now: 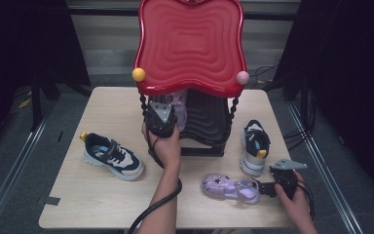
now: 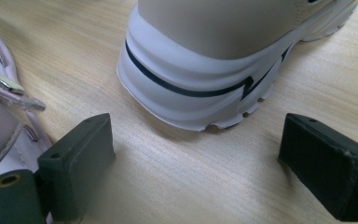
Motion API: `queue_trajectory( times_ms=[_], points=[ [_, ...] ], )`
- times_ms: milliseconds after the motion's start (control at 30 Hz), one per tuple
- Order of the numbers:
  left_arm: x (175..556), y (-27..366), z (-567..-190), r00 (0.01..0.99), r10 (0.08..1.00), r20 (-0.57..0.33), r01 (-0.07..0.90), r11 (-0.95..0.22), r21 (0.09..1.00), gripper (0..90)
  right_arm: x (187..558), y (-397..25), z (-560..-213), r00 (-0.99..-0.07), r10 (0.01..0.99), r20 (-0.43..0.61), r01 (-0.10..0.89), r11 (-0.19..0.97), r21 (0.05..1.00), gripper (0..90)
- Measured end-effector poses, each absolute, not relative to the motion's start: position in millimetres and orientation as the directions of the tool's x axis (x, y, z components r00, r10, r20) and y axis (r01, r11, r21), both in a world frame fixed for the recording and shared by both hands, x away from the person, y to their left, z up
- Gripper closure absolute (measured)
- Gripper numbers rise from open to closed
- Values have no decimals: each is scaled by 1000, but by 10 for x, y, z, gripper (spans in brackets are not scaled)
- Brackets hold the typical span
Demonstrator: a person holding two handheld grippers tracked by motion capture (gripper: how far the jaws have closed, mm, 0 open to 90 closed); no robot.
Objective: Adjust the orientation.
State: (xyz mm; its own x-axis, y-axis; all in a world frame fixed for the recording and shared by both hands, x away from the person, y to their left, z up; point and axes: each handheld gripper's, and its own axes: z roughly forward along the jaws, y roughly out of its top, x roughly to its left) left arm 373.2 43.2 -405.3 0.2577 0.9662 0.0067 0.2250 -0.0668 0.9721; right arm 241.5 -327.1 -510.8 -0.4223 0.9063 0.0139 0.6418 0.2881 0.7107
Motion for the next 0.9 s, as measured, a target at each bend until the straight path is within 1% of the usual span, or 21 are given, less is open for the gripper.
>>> queue_trajectory(
  times_ms=[200, 333, 533, 900],
  points=[
    [3707, 448, -4009, 293, 956, 2, 243, -76, 967, 696, 2415, -3272, -5109, -423, 906, 13, 641, 289, 711, 92],
    [3665, 468, -3961, 297, 955, 20, 238, -94, 967, 688, 2415, -3272, -5109, -423, 906, 13, 641, 289, 711, 91],
    [3606, 491, -3868, 310, 951, 18, 238, -96, 966, 676, 2415, -3272, -5108, -423, 906, 13, 641, 289, 711, 91],
    [3485, 527, -3828, 353, 935, 27, 275, -131, 952, 662, 2415, -3271, -5109, -423, 906, 13, 641, 289, 711, 92]
  ],
)
